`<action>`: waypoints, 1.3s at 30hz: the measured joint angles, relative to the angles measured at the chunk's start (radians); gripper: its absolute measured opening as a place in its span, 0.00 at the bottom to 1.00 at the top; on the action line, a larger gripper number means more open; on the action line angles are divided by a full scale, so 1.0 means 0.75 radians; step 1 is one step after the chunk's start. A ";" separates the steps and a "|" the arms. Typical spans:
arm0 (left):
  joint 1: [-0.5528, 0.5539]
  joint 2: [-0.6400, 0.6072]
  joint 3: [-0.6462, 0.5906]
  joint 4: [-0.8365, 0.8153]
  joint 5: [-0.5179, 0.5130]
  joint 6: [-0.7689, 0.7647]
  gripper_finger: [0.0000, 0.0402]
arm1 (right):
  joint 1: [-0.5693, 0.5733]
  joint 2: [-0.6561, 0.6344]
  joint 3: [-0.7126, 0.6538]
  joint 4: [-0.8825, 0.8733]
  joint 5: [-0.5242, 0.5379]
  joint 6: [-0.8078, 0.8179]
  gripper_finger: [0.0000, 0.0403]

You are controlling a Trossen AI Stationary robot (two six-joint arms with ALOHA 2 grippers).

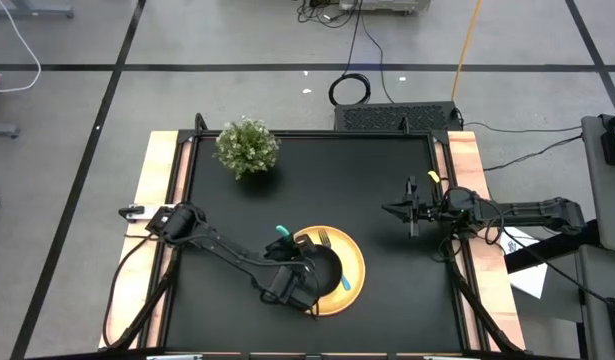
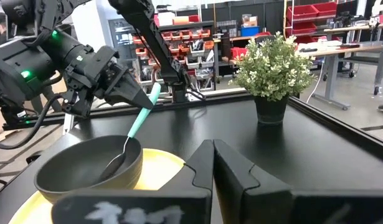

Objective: Set table place
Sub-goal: Put the blue spoon in the black bowl on the yellow plate

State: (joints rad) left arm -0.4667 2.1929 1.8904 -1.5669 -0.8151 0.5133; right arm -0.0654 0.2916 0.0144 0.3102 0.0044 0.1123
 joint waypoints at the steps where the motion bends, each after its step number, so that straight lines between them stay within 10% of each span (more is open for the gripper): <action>1: 0.002 0.000 0.000 0.002 -0.001 0.005 0.17 | 0.000 0.000 0.000 0.000 0.000 0.000 0.00; 39: -0.026 0.072 -0.004 0.201 -0.171 0.232 0.17 | 0.000 0.000 0.000 -0.007 -0.001 0.009 0.00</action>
State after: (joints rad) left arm -0.4859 2.2466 1.8874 -1.4162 -0.9432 0.6876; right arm -0.0654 0.2916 0.0143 0.3047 0.0040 0.1193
